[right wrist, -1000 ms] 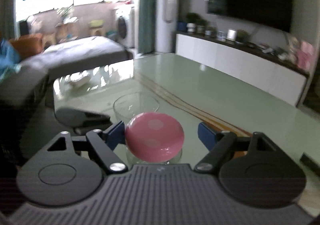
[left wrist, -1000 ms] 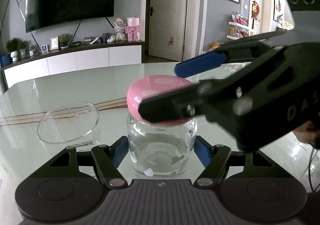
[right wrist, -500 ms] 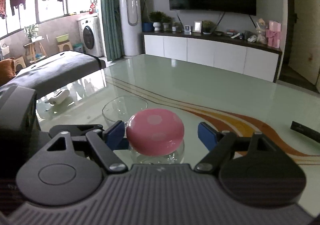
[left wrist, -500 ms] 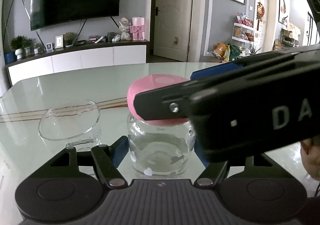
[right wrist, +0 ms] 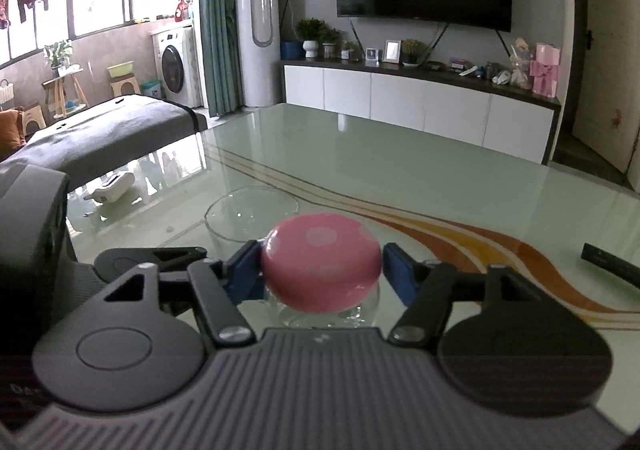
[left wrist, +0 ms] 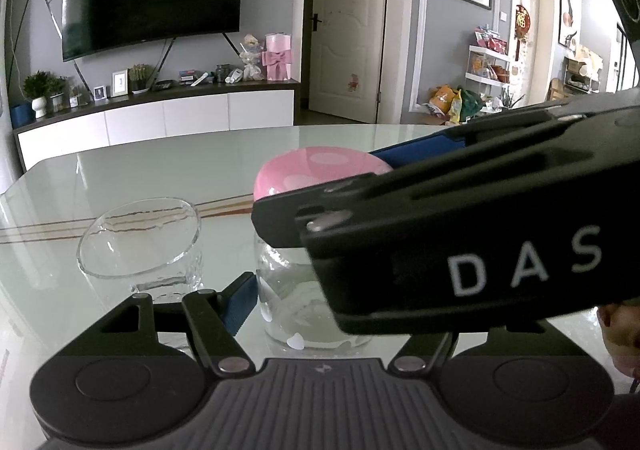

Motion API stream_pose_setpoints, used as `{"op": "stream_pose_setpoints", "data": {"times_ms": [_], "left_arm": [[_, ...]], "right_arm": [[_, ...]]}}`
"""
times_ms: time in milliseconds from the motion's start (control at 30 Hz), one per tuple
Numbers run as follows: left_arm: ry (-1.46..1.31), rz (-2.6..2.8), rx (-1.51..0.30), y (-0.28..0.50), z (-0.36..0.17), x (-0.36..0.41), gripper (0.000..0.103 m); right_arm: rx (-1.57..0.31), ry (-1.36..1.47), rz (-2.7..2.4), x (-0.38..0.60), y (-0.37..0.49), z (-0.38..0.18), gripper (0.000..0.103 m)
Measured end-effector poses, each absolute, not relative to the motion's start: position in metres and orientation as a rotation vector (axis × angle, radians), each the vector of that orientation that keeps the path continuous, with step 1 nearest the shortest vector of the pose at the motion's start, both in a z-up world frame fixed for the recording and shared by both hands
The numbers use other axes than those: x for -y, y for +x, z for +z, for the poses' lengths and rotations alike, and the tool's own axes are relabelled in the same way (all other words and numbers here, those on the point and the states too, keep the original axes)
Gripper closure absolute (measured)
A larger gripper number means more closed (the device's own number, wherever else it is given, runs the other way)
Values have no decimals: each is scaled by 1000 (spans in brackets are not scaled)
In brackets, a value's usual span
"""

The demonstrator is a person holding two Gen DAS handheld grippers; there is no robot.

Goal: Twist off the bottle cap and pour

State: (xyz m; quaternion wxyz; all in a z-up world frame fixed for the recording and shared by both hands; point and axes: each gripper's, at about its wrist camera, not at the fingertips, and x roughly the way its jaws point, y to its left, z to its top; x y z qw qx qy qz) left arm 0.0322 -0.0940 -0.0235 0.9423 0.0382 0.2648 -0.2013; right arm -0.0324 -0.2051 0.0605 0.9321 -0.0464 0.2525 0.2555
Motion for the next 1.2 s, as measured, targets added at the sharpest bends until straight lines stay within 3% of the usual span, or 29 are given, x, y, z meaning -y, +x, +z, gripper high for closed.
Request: {"op": "stream_pose_setpoints", "data": {"times_ms": [1200], "left_arm": [[72,-416,-545,29,-28,97,29]], "right_arm": [[-492,-162,911,242,-5,70,38]]}}
